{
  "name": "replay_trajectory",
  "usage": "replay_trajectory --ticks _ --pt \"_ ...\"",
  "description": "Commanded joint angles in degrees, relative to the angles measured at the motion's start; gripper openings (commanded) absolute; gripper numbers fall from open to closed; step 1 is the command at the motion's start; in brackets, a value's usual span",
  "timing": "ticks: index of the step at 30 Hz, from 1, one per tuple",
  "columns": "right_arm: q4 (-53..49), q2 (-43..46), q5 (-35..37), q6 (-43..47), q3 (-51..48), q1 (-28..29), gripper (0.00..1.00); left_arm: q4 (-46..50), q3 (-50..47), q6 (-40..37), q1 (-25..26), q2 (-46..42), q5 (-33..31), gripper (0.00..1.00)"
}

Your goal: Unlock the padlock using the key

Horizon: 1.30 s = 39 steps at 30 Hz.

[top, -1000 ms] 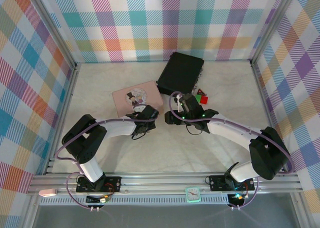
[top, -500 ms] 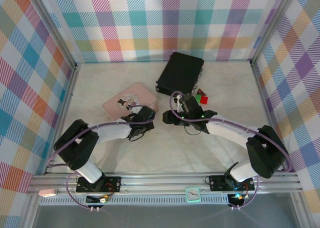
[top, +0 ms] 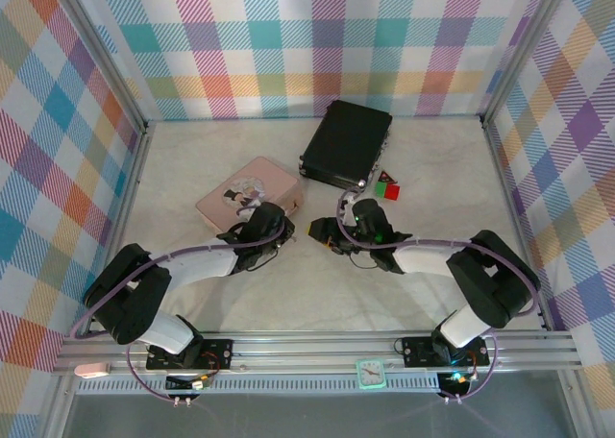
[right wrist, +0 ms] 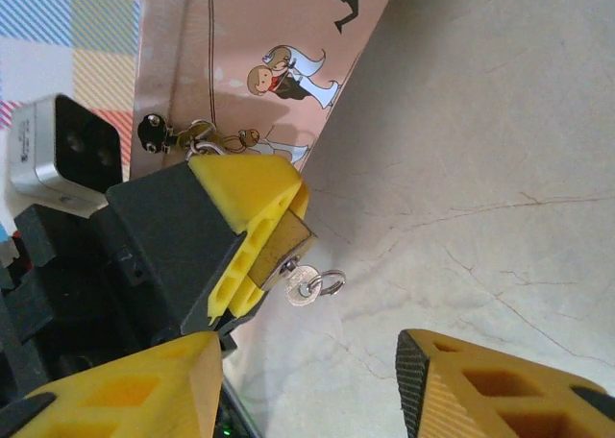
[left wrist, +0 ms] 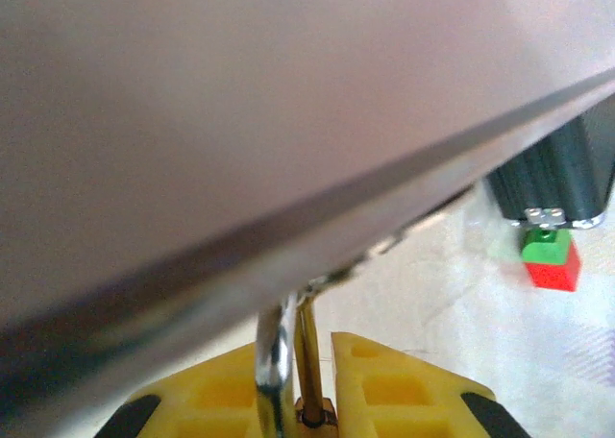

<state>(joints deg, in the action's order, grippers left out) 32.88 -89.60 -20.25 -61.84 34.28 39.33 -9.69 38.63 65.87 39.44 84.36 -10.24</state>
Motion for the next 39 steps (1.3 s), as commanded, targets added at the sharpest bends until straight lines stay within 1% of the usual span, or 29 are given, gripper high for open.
replay_trajectory --ticks 1,7,11,13,21,35,39 --pt "15.7 -1.7 0.7 -8.2 -2.9 0.0 0.49 -7.8 -0.6 7.9 -0.5 0.0 -0.8 0.00" --pt "18.8 -5.0 1.3 -9.9 -1.8 0.7 0.49 -13.9 -1.9 10.9 -0.5 1.7 0.0 0.00" --pt "25.4 -8.9 1.0 -12.7 -1.8 0.7 0.45 -16.4 -2.3 11.6 -0.5 2.3 0.0 0.00" --pt "26.9 -10.4 0.7 -13.4 -1.3 0.8 0.43 -17.2 -2.6 11.8 -0.4 2.3 -0.3 0.00" --pt "30.1 -13.9 -0.2 -15.5 0.0 1.1 0.42 -18.3 -3.3 12.1 -0.4 1.4 -0.8 0.00" --pt "35.8 -18.6 0.0 -20.2 1.4 2.2 0.27 -20.1 -3.7 12.3 0.0 1.5 -1.2 0.00" --pt "36.4 -19.2 -0.2 -20.9 1.6 2.4 0.26 -20.3 -4.0 12.3 0.1 1.1 -1.6 0.00"
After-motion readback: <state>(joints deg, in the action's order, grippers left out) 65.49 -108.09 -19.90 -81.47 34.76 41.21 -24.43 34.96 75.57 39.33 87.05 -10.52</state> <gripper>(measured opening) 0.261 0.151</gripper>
